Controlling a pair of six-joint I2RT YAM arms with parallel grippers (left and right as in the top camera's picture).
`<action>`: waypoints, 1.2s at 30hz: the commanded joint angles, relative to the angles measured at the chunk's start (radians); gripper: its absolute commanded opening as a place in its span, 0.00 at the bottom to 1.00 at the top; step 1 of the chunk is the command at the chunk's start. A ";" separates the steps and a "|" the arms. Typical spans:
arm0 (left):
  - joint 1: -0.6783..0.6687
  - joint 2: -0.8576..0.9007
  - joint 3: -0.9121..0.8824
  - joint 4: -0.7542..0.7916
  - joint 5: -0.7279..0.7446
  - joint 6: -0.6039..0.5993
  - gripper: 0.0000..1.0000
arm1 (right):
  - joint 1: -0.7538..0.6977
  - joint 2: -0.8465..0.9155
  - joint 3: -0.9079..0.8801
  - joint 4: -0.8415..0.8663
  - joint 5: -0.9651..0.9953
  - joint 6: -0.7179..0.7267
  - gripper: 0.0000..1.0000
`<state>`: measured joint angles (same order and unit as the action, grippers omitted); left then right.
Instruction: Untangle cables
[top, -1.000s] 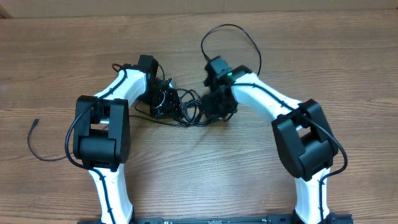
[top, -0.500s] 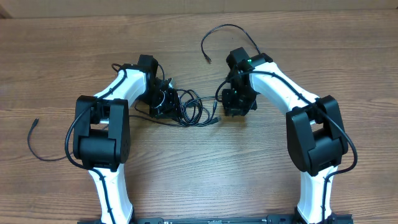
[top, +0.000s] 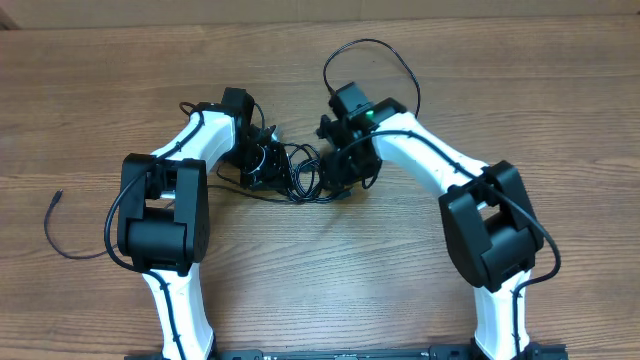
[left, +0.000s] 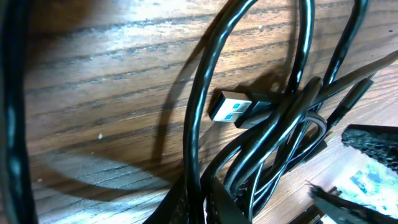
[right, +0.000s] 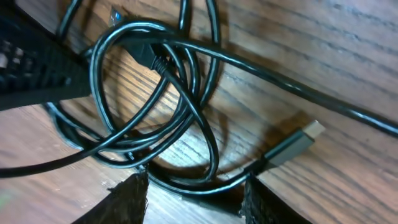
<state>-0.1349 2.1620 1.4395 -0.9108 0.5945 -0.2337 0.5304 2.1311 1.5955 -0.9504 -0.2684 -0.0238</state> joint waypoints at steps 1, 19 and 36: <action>0.010 0.017 -0.006 0.007 -0.107 0.001 0.12 | 0.040 -0.027 0.004 0.033 0.148 -0.038 0.51; 0.010 0.017 -0.006 0.007 -0.105 0.001 0.12 | 0.054 0.006 -0.039 0.110 0.179 -0.106 0.43; 0.011 0.017 -0.006 0.018 -0.108 0.001 0.12 | -0.010 0.008 -0.030 0.003 0.154 -0.049 0.29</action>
<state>-0.1349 2.1620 1.4399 -0.9092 0.5930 -0.2337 0.5220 2.1323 1.5658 -0.9623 -0.0902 -0.0723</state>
